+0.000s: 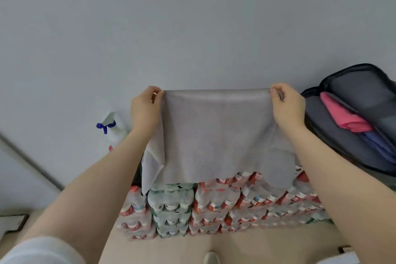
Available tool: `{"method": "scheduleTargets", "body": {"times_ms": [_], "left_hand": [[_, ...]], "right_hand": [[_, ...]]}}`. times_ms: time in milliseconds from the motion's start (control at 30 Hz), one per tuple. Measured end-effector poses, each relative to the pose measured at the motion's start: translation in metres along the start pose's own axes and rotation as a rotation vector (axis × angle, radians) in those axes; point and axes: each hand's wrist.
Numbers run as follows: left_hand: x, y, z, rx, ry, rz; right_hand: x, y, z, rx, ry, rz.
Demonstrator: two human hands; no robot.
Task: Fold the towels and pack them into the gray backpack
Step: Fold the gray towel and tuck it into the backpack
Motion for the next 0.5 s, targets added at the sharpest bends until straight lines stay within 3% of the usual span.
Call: {"method": "scheduleTargets", "body": {"times_ms": [133,300,400,500], "left_hand": [[0.037,-0.035,-0.026,0.380,-0.095,-0.062],[0.057,-0.057,-0.053,0.542,-0.064,-0.097],[0.065,-0.053,-0.073,0.667,0.106,-0.317],[0.067,-0.035,-0.086,0.716,0.216,-0.520]], "right_hand": [[0.061,-0.050,0.024,-0.103,0.048,-0.120],[0.096,-0.113,0.056,-0.246,0.044,-0.277],[0.098,-0.140,0.064,-0.376,0.066,-0.353],[0.097,-0.158,0.068,-0.343,0.049,-0.410]]}}
Point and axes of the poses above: each hand's wrist, its own x-axis towards the middle knuckle, its own y-axis out of the back of the hand, z = x × y, and after that the axes turned 5 degrees about -x, right-handed
